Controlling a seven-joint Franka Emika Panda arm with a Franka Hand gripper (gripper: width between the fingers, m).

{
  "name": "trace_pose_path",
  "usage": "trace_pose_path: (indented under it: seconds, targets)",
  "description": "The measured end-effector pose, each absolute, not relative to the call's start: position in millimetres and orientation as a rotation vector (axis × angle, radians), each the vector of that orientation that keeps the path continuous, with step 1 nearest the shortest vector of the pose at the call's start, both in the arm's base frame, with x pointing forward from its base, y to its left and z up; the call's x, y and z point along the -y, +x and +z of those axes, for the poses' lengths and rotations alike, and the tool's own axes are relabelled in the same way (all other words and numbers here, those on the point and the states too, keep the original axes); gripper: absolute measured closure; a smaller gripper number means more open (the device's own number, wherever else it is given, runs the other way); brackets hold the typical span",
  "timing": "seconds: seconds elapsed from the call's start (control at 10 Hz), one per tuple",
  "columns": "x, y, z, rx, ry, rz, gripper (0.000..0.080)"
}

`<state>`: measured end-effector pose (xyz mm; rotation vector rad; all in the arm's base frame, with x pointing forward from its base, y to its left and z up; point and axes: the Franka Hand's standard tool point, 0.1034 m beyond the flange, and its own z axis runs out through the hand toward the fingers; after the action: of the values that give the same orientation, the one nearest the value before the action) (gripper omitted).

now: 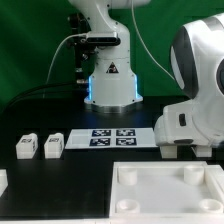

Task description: Assemble one leg

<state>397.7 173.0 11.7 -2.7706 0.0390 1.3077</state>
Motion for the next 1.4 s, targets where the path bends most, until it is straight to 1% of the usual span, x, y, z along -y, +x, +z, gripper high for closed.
trace_pose_path:
  seconds: [0.6,0.7,0.8,0.9,1.0,1.1,1.2,1.3,1.4]
  targets:
    - [-171.3,400.3,13.3,-0.022,-2.769,1.304,0.0508]
    - [-168.2,413.6,22.1,0.003,-2.77,1.275,0.0507]
    - [-165.9,425.4,37.2,0.02,-2.787,1.233,0.0507]
    - [-160.9,431.6,55.9,0.052,-2.782,1.22,0.0507]
    - [-157.4,443.6,72.9,0.074,-2.802,1.139,0.0507]
    - [-152.9,459.7,92.2,0.082,-2.857,0.961,0.0507]
    - [-147.2,462.4,118.3,0.043,-2.894,0.875,0.0506]
    - [-147.0,463.0,128.2,0.009,-2.912,0.848,0.0506]
    - [-149.4,473.3,120.7,0.004,-2.949,0.668,0.0506]
